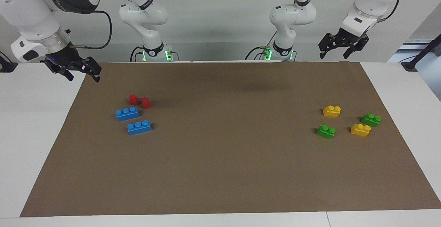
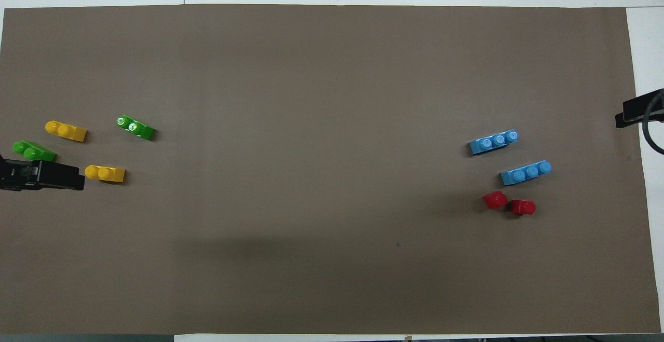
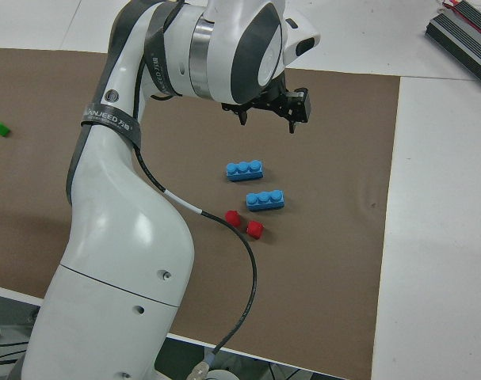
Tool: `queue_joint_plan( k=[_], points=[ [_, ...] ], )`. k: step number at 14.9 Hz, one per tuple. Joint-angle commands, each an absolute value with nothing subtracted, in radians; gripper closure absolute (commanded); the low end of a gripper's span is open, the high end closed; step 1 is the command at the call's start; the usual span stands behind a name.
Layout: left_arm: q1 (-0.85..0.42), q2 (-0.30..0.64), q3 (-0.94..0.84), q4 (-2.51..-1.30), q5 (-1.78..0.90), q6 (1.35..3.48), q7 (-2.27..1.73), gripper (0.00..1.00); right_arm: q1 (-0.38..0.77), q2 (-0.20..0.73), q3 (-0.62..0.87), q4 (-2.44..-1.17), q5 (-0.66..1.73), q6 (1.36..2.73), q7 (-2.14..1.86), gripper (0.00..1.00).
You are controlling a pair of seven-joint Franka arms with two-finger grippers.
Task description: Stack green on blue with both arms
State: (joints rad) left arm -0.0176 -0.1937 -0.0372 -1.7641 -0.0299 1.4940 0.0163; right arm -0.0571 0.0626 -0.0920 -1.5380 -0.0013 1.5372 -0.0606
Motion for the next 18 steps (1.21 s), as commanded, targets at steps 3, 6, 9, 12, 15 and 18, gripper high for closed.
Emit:
queue_joint_plan(
  k=[3, 6, 9, 12, 15, 18],
  points=[
    [-0.006, -0.19, -0.037, -1.749, -0.037, 1.486, 0.032, 0.0, -0.084, 0.048, -0.089, -1.562, -0.006, 1.545, -0.084, 0.0],
    [-0.006, -0.189, -0.035, -1.747, -0.037, 1.494, 0.032, 0.0, -0.083, 0.048, -0.089, -1.563, -0.006, 1.543, -0.083, 0.0],
    [-0.005, -0.19, -0.034, -1.75, -0.037, 1.496, 0.032, 0.0, -0.084, 0.048, -0.089, -1.562, -0.006, 1.543, -0.086, 0.0],
    [0.0, -0.193, -0.032, -1.752, -0.037, 1.496, 0.034, 0.0, -0.084, 0.048, -0.089, -1.562, -0.006, 1.561, -0.074, 0.0],
    [0.012, -0.198, -0.032, -1.755, -0.037, 1.493, 0.031, 0.0, -0.072, 0.046, -0.089, -1.581, -0.006, 1.612, 0.093, 0.0],
    [0.012, -0.198, -0.032, -1.758, -0.037, 1.497, 0.034, 0.0, -0.069, 0.048, -0.084, -1.633, -0.003, 1.689, 0.375, 0.0]
  ],
)
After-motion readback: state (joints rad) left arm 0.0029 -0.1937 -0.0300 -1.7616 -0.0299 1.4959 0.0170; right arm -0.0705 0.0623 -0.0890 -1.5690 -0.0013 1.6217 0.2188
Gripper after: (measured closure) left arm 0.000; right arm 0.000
